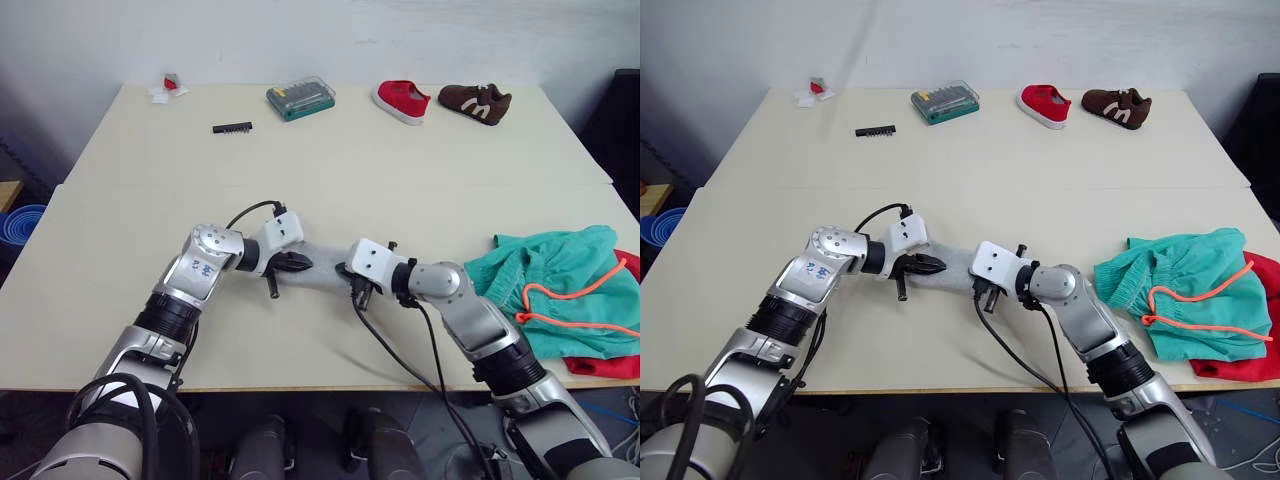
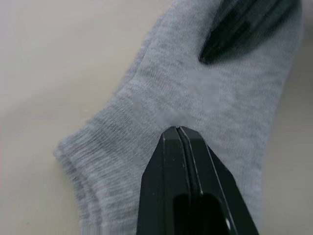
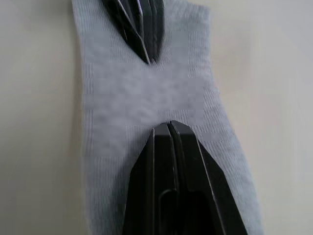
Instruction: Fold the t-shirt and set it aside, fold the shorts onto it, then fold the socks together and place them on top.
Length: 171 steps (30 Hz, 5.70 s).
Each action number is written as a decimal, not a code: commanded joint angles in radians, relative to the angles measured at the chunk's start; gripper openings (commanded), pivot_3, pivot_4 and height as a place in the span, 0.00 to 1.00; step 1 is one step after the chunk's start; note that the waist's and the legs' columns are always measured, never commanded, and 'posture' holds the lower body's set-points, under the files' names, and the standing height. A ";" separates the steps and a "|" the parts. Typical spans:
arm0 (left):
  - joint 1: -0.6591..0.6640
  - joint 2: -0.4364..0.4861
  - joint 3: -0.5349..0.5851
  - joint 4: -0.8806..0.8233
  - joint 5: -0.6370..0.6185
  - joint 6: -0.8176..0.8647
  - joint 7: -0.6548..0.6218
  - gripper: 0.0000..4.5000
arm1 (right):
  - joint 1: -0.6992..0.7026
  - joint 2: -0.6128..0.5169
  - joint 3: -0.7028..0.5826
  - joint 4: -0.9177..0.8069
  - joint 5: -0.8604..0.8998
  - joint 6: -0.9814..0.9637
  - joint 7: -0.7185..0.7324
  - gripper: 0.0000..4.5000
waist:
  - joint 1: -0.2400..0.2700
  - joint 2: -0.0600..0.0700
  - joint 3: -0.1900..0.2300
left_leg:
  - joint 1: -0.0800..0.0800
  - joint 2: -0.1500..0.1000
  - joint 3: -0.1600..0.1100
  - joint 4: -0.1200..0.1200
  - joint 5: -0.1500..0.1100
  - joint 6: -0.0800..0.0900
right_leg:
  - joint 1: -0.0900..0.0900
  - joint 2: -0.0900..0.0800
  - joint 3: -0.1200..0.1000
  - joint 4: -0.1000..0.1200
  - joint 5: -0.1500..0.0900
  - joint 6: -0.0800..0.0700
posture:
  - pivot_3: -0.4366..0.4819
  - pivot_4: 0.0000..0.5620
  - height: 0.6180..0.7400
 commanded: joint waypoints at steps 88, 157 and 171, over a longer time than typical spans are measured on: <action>0.027 -0.094 0.162 0.022 -0.037 -0.004 0.137 0.00 | -0.084 0.351 -0.302 -0.104 0.726 0.739 -0.265 0.00 | -0.024 0.000 -0.009 | -0.002 0.000 -0.002 -0.013 -0.002 0.002 | -0.004 -0.001 -0.002 -0.007 -0.001 -0.001 | 0.48 0.27 1.00; 0.206 0.070 0.131 -0.413 -0.154 0.371 0.249 0.00 | -0.263 0.391 -0.087 0.119 0.284 0.402 -0.055 0.01 | -0.023 0.000 -0.008 | -0.001 0.000 -0.001 -0.018 0.001 -0.005 | -0.004 0.001 -0.002 -0.011 -0.001 -0.002 | 0.48 0.27 1.00; 0.243 0.208 0.238 -0.553 -0.301 0.506 0.110 0.00 | -0.261 0.409 -0.044 0.299 0.169 0.335 -0.104 0.01 | -0.027 0.000 -0.008 | -0.001 0.000 -0.001 -0.018 0.002 -0.006 | -0.004 0.001 -0.001 -0.011 -0.001 -0.002 | 0.48 0.27 1.00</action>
